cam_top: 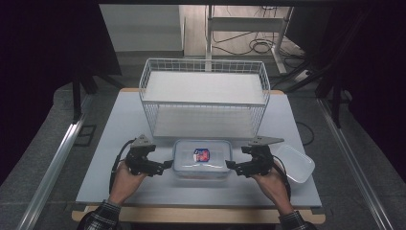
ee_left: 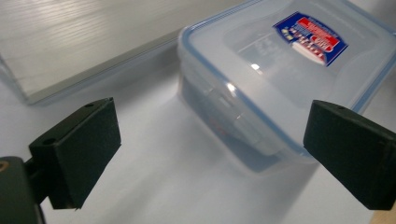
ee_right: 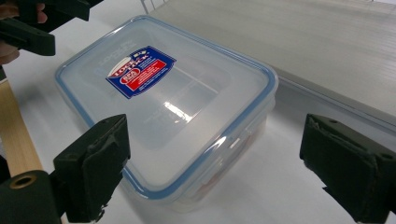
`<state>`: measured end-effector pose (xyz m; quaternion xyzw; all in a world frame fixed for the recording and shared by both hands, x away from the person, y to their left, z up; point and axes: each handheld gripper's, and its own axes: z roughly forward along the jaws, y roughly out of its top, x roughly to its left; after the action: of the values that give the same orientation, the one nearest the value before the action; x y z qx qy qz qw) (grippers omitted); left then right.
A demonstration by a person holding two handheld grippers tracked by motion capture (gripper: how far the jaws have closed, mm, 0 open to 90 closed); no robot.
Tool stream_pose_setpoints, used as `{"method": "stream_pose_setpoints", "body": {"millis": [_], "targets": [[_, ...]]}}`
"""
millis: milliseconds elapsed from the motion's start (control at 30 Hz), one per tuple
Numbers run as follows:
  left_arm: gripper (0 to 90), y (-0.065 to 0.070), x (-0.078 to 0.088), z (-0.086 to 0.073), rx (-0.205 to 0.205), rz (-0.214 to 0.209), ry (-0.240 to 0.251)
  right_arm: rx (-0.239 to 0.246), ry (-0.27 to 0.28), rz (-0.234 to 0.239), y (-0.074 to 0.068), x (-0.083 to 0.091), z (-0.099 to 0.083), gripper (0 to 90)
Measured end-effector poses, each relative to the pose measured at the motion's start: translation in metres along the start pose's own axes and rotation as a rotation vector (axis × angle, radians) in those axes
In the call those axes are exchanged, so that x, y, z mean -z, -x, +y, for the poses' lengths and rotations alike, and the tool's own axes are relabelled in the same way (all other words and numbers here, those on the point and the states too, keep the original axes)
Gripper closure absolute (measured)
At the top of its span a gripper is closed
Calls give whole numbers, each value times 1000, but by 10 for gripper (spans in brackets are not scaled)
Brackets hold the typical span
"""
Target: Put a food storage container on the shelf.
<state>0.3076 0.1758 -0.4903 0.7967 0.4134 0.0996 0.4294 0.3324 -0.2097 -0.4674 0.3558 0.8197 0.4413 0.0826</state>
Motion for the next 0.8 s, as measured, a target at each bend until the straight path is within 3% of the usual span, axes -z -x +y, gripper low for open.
{"method": "stream_pose_setpoints", "body": {"millis": [167, 367, 633, 700, 733, 767, 800], "targets": [[27, 2, -3, 5, 13, -49, 15, 0, -21, -19, -2, -5, 2, 39], [31, 7, -11, 12, 11, -77, 5, -53, -31, 6, -2, -12, 6, 33], [22, 2, -38, 13, 27, -138, -63, -94, -79, 39, 6, -29, 7, 64], [9, -2, -43, 11, 51, -191, -72, -108, -100, 54, 9, -34, 5, 65], [5, -6, -48, 9, 82, -245, -84, -129, -117, 76, 11, -38, 3, 68], [4, -6, -48, 9, 82, -245, -84, -129, -117, 76, 11, -38, 3, 68], [6, -8, -52, 8, 105, -298, -96, -179, -123, 130, 15, -43, 2, 71]]}}
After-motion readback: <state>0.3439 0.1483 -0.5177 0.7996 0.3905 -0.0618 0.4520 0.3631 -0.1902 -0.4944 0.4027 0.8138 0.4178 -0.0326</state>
